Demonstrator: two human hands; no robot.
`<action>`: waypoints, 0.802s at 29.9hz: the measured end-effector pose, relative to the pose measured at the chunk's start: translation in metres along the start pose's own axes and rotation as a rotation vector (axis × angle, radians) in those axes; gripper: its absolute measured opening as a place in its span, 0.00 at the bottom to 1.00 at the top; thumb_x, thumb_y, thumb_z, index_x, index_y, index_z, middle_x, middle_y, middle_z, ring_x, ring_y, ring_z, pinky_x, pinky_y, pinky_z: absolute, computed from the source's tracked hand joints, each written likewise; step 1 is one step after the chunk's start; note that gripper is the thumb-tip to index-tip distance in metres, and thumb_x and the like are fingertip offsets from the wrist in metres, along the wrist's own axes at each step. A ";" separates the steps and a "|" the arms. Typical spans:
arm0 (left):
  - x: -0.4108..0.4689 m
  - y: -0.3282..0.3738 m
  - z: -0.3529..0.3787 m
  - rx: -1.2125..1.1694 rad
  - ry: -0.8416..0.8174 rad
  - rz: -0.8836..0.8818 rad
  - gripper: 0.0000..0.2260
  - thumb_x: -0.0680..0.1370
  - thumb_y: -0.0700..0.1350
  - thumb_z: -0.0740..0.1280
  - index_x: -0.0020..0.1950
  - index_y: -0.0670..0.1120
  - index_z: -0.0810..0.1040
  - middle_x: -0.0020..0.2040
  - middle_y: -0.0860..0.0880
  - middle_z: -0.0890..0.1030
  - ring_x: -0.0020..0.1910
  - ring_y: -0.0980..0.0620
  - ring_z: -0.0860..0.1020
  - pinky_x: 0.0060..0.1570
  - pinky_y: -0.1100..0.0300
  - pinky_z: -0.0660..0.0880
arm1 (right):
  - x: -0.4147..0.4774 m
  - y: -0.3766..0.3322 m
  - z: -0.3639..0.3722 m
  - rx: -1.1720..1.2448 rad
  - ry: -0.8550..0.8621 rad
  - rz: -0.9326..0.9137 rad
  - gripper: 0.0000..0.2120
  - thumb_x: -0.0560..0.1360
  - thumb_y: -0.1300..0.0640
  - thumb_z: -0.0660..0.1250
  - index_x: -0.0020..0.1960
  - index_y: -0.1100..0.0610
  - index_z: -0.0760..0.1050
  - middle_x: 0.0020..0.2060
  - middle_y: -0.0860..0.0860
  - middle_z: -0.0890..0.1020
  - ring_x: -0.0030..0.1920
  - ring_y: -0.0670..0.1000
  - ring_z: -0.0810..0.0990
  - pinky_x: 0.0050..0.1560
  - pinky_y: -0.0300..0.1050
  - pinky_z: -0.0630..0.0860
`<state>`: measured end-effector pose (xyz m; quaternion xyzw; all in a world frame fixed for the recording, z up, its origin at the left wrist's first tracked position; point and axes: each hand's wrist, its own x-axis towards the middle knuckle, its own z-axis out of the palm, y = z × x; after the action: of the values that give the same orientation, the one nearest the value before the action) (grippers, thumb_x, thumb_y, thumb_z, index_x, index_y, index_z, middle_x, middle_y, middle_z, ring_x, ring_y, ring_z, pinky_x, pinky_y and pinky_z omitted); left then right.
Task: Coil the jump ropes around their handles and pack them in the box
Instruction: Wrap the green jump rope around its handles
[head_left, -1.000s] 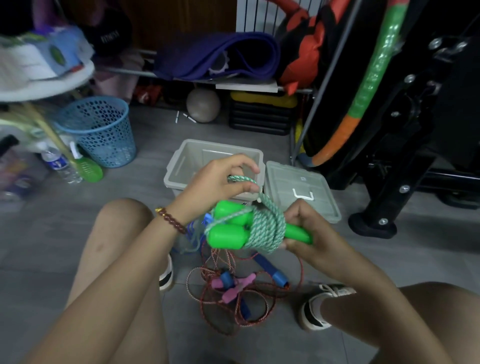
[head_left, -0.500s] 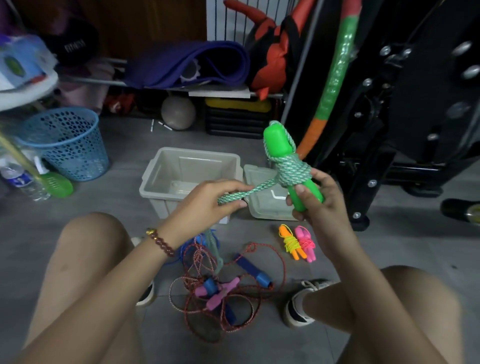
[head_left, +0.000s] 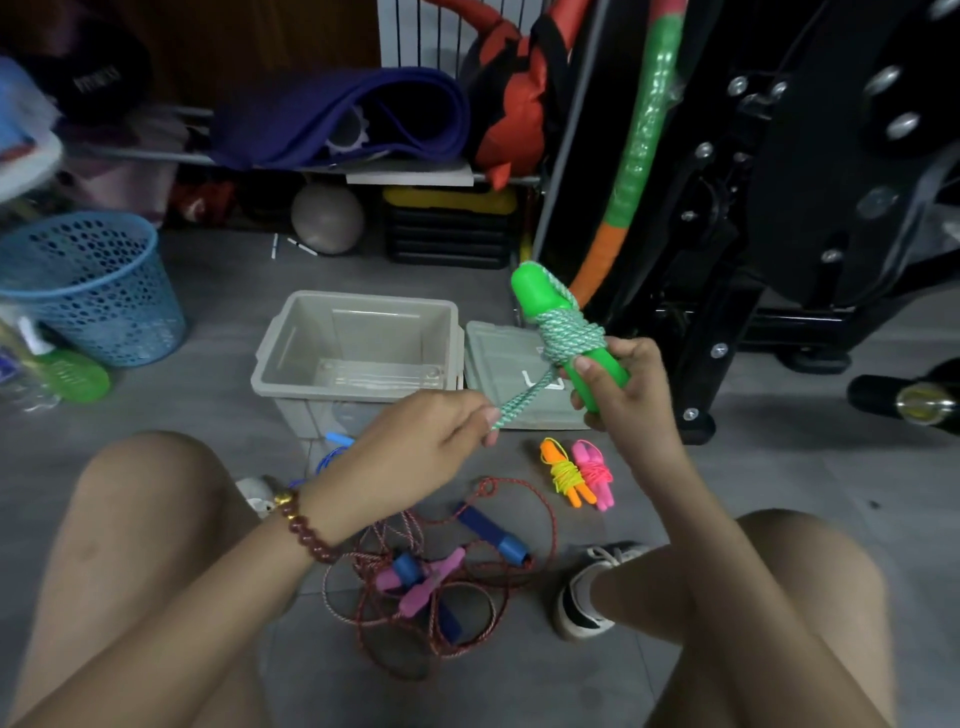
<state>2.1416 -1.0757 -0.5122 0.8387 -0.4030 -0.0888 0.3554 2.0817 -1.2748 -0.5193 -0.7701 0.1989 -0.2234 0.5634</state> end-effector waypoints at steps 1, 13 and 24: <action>-0.002 0.003 -0.001 -0.004 0.035 0.024 0.12 0.79 0.54 0.59 0.38 0.52 0.74 0.24 0.52 0.69 0.24 0.58 0.68 0.29 0.59 0.62 | -0.001 0.002 0.002 -0.050 -0.033 -0.014 0.10 0.77 0.60 0.65 0.51 0.55 0.62 0.43 0.59 0.78 0.30 0.43 0.76 0.27 0.37 0.71; -0.008 0.014 -0.014 0.375 0.335 0.377 0.14 0.72 0.53 0.66 0.34 0.44 0.75 0.25 0.54 0.69 0.24 0.50 0.72 0.24 0.62 0.67 | -0.023 0.007 0.032 -0.504 -0.360 -0.303 0.12 0.76 0.63 0.65 0.55 0.63 0.65 0.48 0.52 0.71 0.45 0.49 0.69 0.39 0.30 0.63; 0.002 -0.004 -0.022 0.321 0.364 0.237 0.16 0.67 0.61 0.66 0.37 0.49 0.80 0.27 0.59 0.64 0.29 0.60 0.68 0.31 0.65 0.67 | -0.044 -0.003 0.032 -0.576 -0.837 -0.305 0.22 0.78 0.60 0.63 0.68 0.52 0.59 0.58 0.50 0.75 0.53 0.49 0.76 0.53 0.48 0.73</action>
<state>2.1551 -1.0633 -0.4984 0.8336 -0.4366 0.1707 0.2922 2.0641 -1.2243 -0.5298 -0.9373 -0.1040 0.0872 0.3211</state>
